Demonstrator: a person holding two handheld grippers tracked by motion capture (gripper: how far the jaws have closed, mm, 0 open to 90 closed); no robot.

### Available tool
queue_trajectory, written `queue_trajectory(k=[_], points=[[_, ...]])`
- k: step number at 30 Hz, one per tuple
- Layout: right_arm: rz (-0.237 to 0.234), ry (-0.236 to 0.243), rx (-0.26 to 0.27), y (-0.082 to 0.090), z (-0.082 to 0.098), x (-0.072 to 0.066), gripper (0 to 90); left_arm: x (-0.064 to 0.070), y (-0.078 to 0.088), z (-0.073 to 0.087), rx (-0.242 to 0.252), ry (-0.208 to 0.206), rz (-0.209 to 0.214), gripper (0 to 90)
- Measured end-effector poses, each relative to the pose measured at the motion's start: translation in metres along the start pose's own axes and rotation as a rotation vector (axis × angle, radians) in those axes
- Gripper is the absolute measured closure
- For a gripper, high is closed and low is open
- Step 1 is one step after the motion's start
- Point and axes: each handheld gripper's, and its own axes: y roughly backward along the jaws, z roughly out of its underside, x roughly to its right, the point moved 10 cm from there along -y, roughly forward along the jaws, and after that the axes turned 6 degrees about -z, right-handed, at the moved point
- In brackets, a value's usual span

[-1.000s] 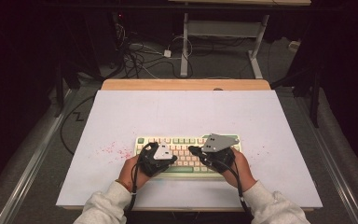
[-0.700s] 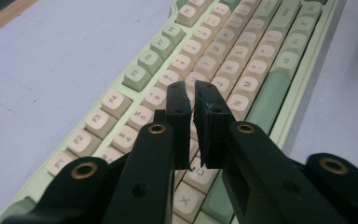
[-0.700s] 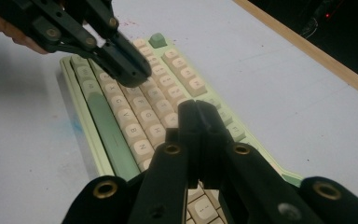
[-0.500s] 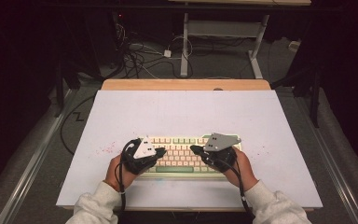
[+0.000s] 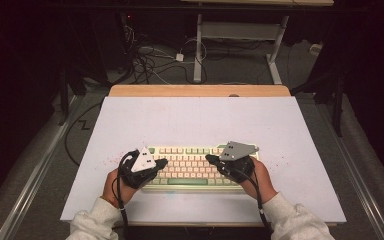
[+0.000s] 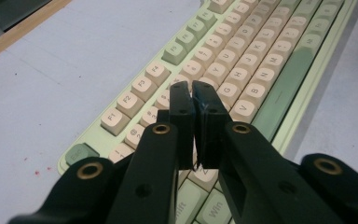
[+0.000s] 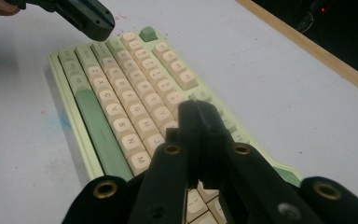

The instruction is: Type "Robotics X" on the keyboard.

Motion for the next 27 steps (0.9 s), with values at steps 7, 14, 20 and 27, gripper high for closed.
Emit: queue_trajectory(k=[7,14,20,27], points=[[0.001,-0.006,-0.018,-0.003,0.004,0.003,90.0,-0.002,0.010,0.010,-0.007,0.016,-0.011,85.1],[-0.002,-0.009,-0.044,-0.010,0.008,0.005,90.0,-0.004,0.019,0.025,-0.024,0.038,-0.019,85.1],[-0.009,-0.012,-0.078,-0.017,0.013,0.007,90.0,-0.004,0.025,0.035,-0.036,0.053,-0.019,85.2],[-0.007,-0.012,-0.127,-0.027,0.022,0.008,90.0,-0.002,0.030,0.045,-0.048,0.069,-0.015,85.1]])
